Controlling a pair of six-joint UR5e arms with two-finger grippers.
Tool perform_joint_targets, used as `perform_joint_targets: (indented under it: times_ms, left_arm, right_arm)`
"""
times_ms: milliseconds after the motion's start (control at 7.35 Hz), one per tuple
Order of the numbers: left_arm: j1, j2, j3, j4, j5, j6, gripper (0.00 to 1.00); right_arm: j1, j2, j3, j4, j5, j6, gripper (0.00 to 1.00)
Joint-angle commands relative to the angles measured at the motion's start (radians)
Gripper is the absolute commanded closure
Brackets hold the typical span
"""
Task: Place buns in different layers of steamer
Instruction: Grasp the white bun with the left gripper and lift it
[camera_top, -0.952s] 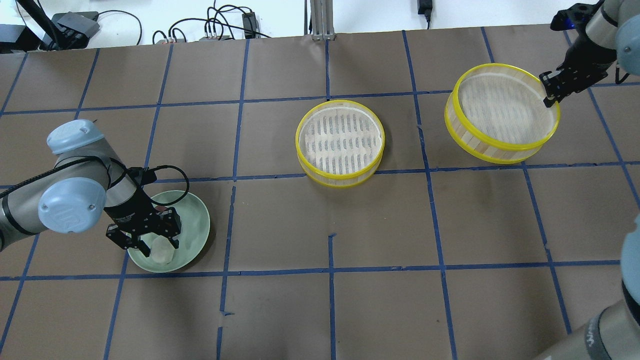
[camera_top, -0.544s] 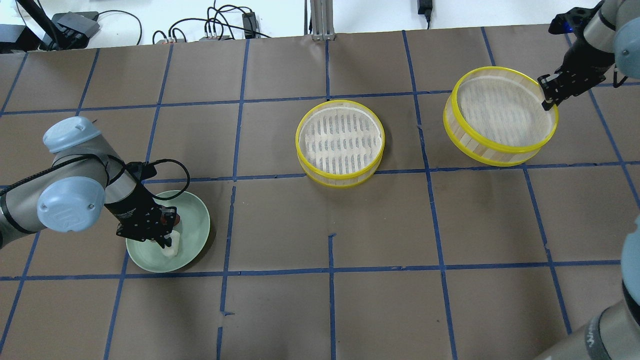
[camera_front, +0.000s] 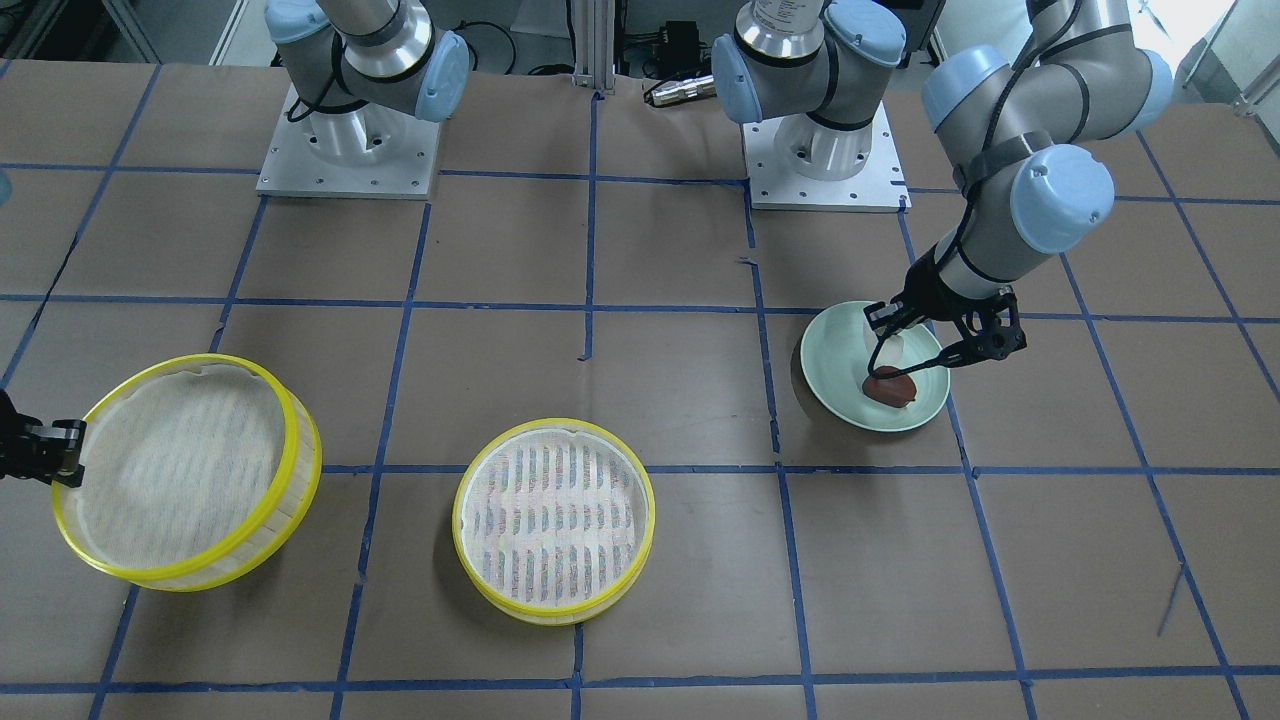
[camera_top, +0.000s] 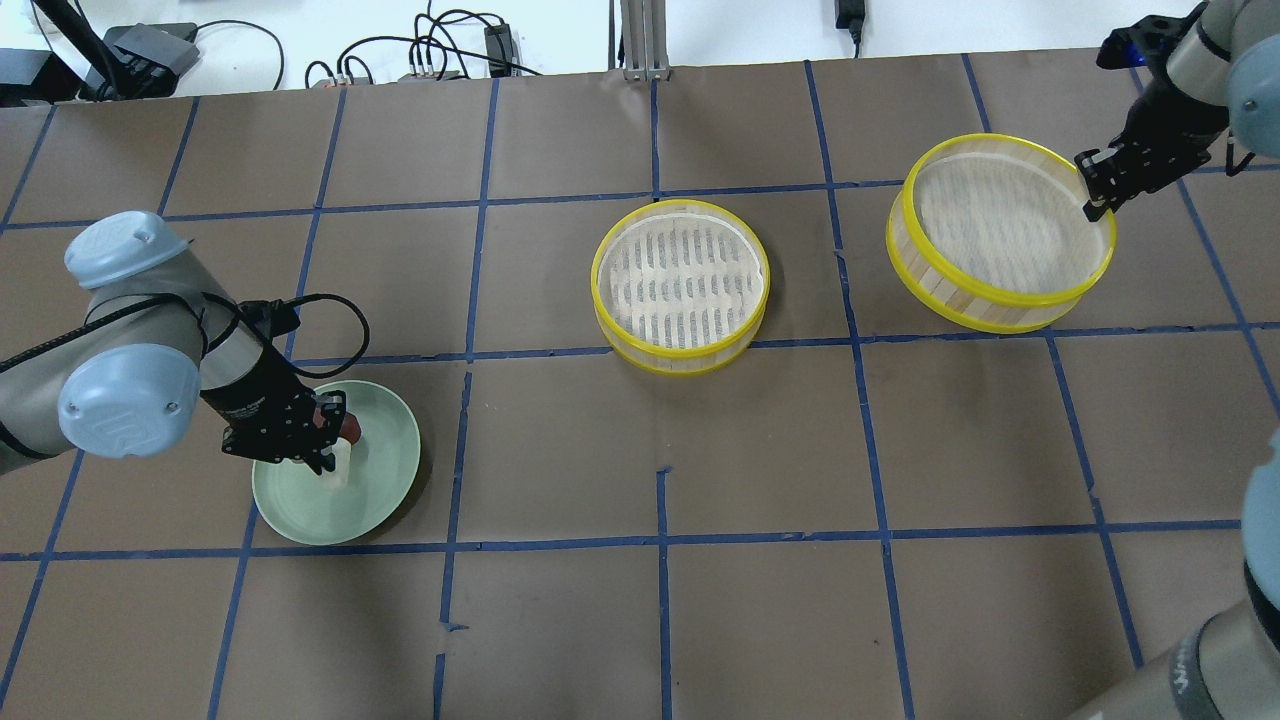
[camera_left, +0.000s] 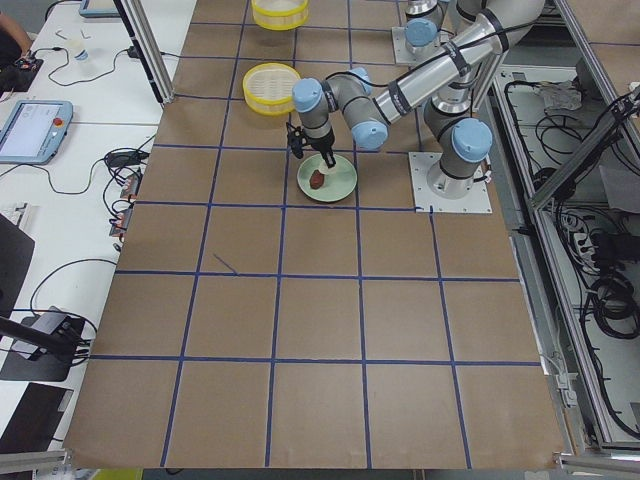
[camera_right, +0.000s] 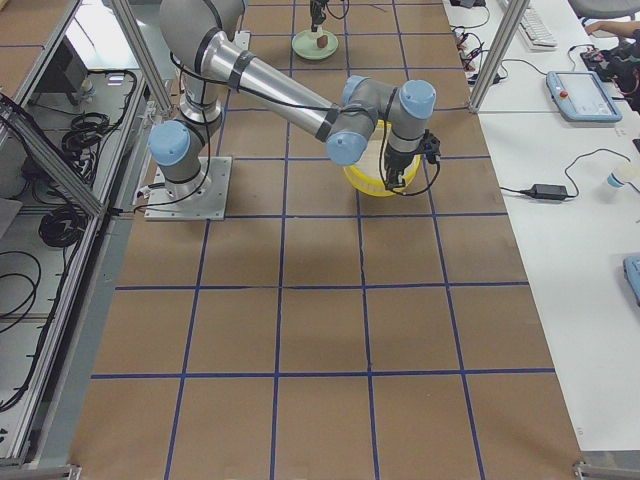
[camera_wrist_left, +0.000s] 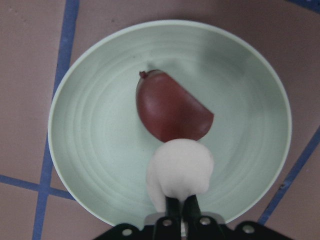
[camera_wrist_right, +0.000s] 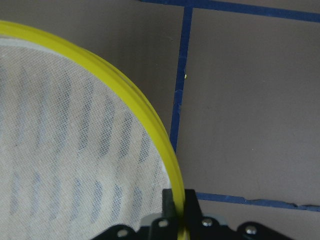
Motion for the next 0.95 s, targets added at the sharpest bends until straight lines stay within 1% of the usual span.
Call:
perform_joint_targets:
  times_ms: [0,136,272,408,544,680,816]
  left_arm:
    - [-0.108,0.046,0.1,-0.027,-0.003,-0.045,0.98]
    - [-0.16,0.04,0.164,-0.024,-0.009,-0.046,0.98]
    - [-0.208,0.034,0.228,-0.011,-0.056,-0.061,0.97]
    - [-0.242,0.015,0.307,-0.001,-0.18,-0.116,0.95]
    - [-0.288,-0.024,0.357,0.0,-0.223,-0.141,0.95]
    - [-0.344,-0.089,0.393,0.046,-0.234,-0.194,0.93]
    - [-0.415,-0.165,0.41,0.184,-0.236,-0.283,0.93]
  right_arm:
    - [0.0,-0.003,0.0,0.0,0.001,0.007,0.93]
    - [0.0,-0.003,0.0,0.0,0.001,0.008,0.93]
    - [0.0,-0.003,0.0,0.0,0.001,0.008,0.93]
    - [0.0,-0.003,0.0,0.0,0.002,0.009,0.93]
    - [0.0,-0.001,0.0,0.0,0.001,0.009,0.93]
    - [0.0,-0.003,0.0,0.0,0.002,0.009,0.93]
    - [0.0,-0.001,0.002,0.002,0.002,0.009,0.93]
